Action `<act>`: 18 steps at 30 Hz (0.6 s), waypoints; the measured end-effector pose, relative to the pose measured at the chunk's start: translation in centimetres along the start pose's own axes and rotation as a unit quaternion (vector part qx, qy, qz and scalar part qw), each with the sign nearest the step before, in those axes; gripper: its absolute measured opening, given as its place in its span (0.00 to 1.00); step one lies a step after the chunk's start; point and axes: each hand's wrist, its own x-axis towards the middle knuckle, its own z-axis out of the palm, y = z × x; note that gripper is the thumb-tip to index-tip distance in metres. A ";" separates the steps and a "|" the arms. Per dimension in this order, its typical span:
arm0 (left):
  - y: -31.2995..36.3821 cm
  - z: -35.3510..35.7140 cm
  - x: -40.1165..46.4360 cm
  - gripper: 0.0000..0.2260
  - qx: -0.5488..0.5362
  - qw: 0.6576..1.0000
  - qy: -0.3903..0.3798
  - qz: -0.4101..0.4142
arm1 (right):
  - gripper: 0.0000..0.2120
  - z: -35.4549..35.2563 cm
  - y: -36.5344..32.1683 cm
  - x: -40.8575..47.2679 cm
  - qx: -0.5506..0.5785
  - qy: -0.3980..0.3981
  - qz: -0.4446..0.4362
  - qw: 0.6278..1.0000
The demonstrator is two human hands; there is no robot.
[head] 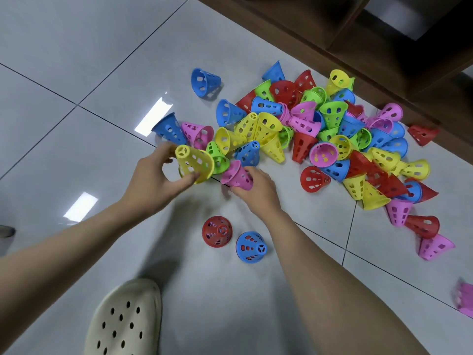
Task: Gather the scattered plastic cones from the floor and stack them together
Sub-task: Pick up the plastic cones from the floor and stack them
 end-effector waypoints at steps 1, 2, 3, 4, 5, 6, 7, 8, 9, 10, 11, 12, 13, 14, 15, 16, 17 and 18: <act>0.6 0.1 -0.5 0.19 0.000 1.000 -0.011 0.012 | 0.19 -0.1 0.0 -0.5 0.035 -0.006 0.010 0.999; 1.3 0.3 -1.0 0.20 -0.001 0.999 -0.023 0.023 | 0.16 -0.3 0.0 -1.1 0.072 -0.010 0.020 0.997; 1.8 0.5 -1.4 0.21 -0.005 0.999 -0.034 0.035 | 0.14 -0.5 0.0 -1.7 0.102 -0.004 0.026 0.994; 2.3 0.7 -1.9 0.21 -0.011 0.998 -0.043 0.045 | 0.13 -0.8 -0.1 -2.5 0.123 0.011 0.024 0.992; 2.6 0.9 -2.3 0.21 -0.016 0.997 -0.051 0.054 | 0.13 -1.2 -0.3 -3.3 0.139 0.029 0.021 0.990; 2.7 1.2 -2.8 0.21 -0.021 0.996 -0.061 0.060 | 0.14 -1.8 -0.4 -4.1 0.156 0.048 0.020 0.986; 2.6 1.5 -3.2 0.22 -0.021 0.995 -0.074 0.064 | 0.16 -2.2 -0.6 -5.0 0.176 0.067 0.025 0.982; 2.3 1.8 -3.7 0.22 -0.012 0.993 -0.091 0.070 | 0.17 -2.7 -0.6 -5.8 0.197 0.085 0.033 0.976; 2.0 2.2 -4.1 0.23 0.004 0.991 -0.111 0.077 | 0.17 -3.2 -0.6 -6.7 0.213 0.101 0.041 0.971; 1.4 2.6 -4.4 0.23 0.024 0.987 -0.136 0.084 | 0.18 -3.6 -0.6 -7.6 0.220 0.118 0.047 0.967; 0.9 3.0 -4.7 0.23 0.045 0.981 -0.162 0.093 | 0.20 -4.1 -0.5 -8.6 0.219 0.132 0.051 0.965; 0.3 3.3 -4.9 0.24 0.063 0.975 -0.185 0.104 | 0.21 -4.6 -0.5 -9.5 0.215 0.144 0.055 0.964; -0.3 3.7 -5.1 0.24 0.079 0.969 -0.206 0.115 | 0.22 -5.0 -0.4 -10.5 0.210 0.154 0.061 0.963; -0.8 4.2 -5.3 0.24 0.092 0.963 -0.223 0.123 | 0.22 -5.3 -0.4 -11.5 0.209 0.163 0.065 0.962; -1.2 4.5 -5.5 0.24 0.104 0.958 -0.234 0.128 | 0.20 -5.6 -0.4 -12.5 0.214 0.170 0.067 0.960; -1.6 4.9 -5.6 0.24 0.114 0.954 -0.245 0.133 | 0.19 -5.8 -0.4 -13.4 0.222 0.176 0.071 0.956; -2.0 5.3 -5.7 0.23 0.124 0.948 -0.256 0.141 | 0.17 -5.9 -0.3 -14.4 0.224 0.181 0.076 0.955; -2.4 5.7 -5.9 0.22 0.136 0.942 -0.266 0.152 | 0.17 -5.8 -0.2 -15.3 0.221 0.184 0.080 0.955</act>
